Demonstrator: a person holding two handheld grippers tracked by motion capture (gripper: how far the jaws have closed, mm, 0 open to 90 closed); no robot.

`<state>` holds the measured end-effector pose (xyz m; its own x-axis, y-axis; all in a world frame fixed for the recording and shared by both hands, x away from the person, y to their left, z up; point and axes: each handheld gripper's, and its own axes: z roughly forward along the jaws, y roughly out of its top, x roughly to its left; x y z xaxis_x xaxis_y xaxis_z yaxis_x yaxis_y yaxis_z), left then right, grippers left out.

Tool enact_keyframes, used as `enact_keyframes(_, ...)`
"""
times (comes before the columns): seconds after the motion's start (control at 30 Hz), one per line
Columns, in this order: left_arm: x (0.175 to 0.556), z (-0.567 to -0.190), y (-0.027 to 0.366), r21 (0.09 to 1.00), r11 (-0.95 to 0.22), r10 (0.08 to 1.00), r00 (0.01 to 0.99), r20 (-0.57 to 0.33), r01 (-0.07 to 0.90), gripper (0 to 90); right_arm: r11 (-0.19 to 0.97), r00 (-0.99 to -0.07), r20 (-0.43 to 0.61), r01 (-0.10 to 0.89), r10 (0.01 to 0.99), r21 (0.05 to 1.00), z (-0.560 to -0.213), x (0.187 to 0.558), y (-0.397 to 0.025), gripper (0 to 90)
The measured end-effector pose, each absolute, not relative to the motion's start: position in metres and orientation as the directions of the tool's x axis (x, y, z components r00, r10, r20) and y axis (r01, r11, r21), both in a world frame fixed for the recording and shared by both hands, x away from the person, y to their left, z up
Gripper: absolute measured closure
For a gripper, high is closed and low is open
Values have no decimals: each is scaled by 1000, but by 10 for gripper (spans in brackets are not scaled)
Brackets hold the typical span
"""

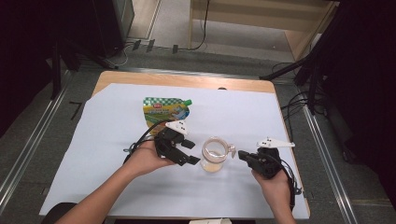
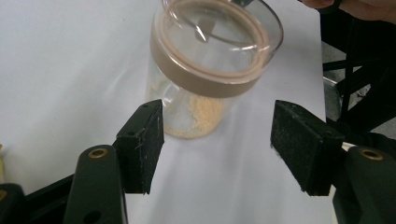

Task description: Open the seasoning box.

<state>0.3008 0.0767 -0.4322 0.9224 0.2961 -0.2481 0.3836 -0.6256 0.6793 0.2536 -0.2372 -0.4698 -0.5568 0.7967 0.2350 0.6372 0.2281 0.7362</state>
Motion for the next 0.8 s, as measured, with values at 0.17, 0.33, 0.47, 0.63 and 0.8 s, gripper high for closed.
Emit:
enact_keyframes(0.17, 305, -433, 67, 677, -644, 287, 933, -218, 356, 304, 248, -563, 225, 640, 795, 727, -472, 263, -231, 900)
enact_keyframes(0.33, 308, -436, 59, 669, -656, 277, 936, -215, 348, 241, 263, -570, 221, 643, 791, 719, -475, 271, -228, 900)
enact_keyframes(0.47, 308, -438, 52, 670, -657, 279, 937, -208, 345, 209, 263, -574, 226, 644, 787, 719, -476, 276, -228, 900)
enact_keyframes(0.63, 309, -441, 45, 665, -672, 269, 944, -192, 327, 210, 269, -573, 222, 646, 789, 714, -477, 276, -227, 900)
enact_keyframes(0.8, 307, -444, 38, 663, -682, 263, 949, -172, 309, 200, 264, -568, 222, 648, 792, 714, -477, 275, -227, 900)
